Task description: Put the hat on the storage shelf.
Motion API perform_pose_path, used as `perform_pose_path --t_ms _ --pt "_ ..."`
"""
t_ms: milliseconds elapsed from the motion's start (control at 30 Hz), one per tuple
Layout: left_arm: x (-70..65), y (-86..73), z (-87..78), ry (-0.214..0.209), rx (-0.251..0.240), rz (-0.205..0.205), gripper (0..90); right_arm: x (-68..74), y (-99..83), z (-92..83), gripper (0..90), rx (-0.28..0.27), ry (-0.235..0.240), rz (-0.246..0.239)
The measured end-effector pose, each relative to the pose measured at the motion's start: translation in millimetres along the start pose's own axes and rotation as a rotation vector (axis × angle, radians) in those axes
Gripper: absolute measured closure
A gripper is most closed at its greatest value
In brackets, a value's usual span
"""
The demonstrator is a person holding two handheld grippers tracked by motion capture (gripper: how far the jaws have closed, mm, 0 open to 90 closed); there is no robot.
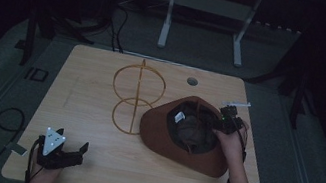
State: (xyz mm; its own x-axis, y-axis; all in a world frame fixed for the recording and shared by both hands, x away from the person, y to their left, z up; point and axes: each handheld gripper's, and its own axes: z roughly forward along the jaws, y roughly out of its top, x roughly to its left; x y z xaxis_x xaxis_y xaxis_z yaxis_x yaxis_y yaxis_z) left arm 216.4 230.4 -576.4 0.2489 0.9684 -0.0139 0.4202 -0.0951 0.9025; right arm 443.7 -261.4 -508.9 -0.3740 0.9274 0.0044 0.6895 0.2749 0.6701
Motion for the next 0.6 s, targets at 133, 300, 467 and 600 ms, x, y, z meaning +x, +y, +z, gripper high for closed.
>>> perform_pose_path --t_ms 133,300,467,600 --pt "-0.8 0.1 -0.4 0.0 0.003 0.005 3.2 1.5 -1.2 10.7 24.0 0.041 -0.037 -0.023" --pt "-1.8 0.9 -1.0 0.003 0.014 0.005 3.2 1.6 -7.2 23.4 36.4 0.093 -0.07 -0.006" --pt "-2.7 1.1 -1.6 0.015 0.012 0.009 3.2 10.1 -11.2 29.3 47.6 0.109 -0.133 -0.062" --pt "-3.9 2.6 -3.0 0.025 0.009 0.023 3.2 17.0 -13.1 32.5 56.1 0.116 -0.194 -0.096"
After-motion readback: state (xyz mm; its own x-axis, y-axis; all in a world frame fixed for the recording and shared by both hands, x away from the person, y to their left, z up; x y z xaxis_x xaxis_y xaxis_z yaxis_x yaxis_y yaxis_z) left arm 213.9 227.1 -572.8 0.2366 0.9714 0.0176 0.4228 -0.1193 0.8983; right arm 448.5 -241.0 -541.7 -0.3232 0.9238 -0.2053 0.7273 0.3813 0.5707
